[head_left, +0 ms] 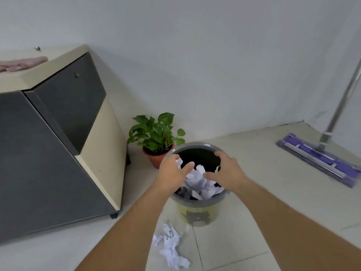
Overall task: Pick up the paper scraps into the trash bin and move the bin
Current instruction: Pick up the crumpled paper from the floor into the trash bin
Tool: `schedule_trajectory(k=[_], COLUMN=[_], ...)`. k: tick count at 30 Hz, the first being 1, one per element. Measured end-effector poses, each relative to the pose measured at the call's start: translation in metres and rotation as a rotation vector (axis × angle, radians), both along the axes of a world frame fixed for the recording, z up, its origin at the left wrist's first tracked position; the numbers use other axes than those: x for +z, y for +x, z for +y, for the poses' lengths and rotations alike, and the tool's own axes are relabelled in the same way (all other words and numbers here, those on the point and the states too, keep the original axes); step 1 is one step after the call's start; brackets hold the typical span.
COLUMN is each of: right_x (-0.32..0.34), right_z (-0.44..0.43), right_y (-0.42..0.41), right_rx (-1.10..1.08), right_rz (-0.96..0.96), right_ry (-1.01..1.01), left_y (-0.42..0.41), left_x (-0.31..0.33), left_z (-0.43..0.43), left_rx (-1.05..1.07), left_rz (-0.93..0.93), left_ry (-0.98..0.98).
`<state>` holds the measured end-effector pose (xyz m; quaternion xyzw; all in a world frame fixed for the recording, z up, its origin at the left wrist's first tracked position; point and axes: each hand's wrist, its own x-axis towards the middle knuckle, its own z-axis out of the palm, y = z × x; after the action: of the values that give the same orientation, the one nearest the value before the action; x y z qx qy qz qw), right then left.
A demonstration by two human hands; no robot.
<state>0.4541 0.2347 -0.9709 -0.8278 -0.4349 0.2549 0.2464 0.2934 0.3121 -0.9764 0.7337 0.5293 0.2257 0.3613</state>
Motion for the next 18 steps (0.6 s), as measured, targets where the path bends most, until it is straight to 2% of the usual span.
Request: schedule_trajectory(k=[2, 4, 6, 9, 13, 18], right_x=[-0.009, -0.019, -0.031, -0.052, -0.098, -0.154], right_z=[-0.006, -0.015, -0.023, -0.032, -0.036, -0.029], right_y=[-0.011, -0.027, -0.051, -0.095, -0.136, -0.146], right_rx=[-0.038, -0.04, 0.051, 0.245, 0.451, 0.569], right_rz=[-0.136, -0.188, -0.266, -0.34, -0.285, -0.184], right_ry=[0.088, 0.309, 0.432, 0.462, 0.411, 0.114], left_y=[-0.023, -0.052, -0.084, -0.124, -0.164, -0.203], left_x=[-0.006, -0.017, -0.033, -0.066, -0.121, -0.182], left_z=[0.006, 0.01, 0.01, 0.006, -0.007, -0.017], left_rx=[0.049, 0.102, 0.178, 0.252, 0.168, 0.107], left_rz=[-0.005, 0.028, 0.047, 0.106, 0.318, 0.617], left_ry=[0.061, 0.13, 0.164, 0.112, -0.064, -0.231])
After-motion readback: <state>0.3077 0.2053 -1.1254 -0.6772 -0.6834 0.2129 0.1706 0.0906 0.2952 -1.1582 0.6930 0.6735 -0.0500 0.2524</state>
